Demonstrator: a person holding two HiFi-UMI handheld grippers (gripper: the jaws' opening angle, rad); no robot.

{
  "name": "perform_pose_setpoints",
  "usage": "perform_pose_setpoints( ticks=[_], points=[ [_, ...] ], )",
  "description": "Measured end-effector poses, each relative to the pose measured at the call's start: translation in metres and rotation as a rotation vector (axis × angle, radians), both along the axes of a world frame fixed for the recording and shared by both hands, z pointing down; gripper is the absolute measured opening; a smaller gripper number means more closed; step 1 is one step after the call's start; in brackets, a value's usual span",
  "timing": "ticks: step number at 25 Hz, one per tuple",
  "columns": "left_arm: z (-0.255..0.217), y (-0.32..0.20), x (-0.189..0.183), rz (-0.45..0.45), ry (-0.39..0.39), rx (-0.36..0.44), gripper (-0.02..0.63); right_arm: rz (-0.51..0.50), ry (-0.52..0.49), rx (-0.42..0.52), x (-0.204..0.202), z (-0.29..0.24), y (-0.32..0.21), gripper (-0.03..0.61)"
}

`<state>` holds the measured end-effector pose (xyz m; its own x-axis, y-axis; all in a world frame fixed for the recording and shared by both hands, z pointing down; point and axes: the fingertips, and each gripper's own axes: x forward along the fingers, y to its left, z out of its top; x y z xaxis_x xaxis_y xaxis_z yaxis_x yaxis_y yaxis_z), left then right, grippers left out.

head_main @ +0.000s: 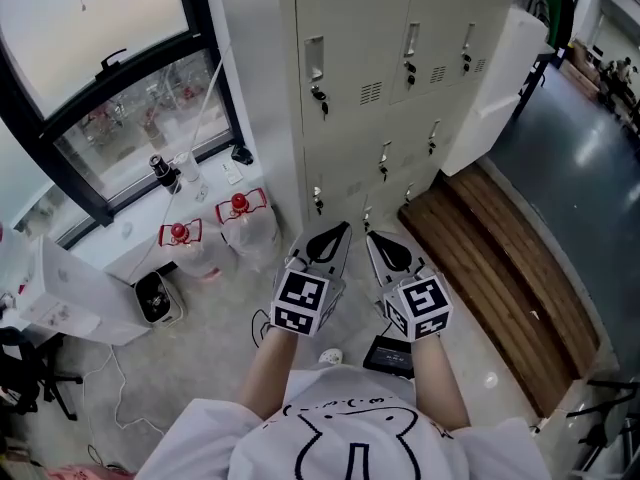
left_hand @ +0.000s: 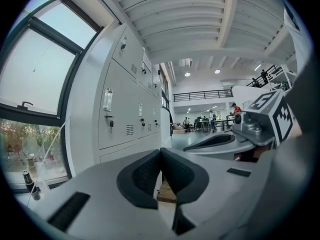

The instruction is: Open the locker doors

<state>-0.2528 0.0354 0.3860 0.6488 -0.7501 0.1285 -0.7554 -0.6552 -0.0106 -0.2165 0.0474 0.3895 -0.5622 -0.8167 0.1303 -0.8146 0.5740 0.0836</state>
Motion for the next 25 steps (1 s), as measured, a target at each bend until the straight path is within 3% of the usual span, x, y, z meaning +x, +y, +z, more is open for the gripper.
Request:
perform_pose_setpoints(
  ticks=[11, 15, 25],
  points=[
    [0.036, -0.056, -0.051, -0.107, -0.01, -0.057, 0.021, -0.031, 0.013, -0.063, -0.031, 0.048, -0.073, 0.02],
    [0.05, -0.071, -0.066, -0.164, 0.001, -0.085, 0.021, -0.085, -0.018, -0.128, -0.048, 0.072, -0.099, 0.022],
    [0.084, -0.11, -0.082, -0.233, -0.027, -0.18, 0.021, -0.163, 0.03, -0.311, -0.08, 0.148, -0.186, 0.104]
  ],
)
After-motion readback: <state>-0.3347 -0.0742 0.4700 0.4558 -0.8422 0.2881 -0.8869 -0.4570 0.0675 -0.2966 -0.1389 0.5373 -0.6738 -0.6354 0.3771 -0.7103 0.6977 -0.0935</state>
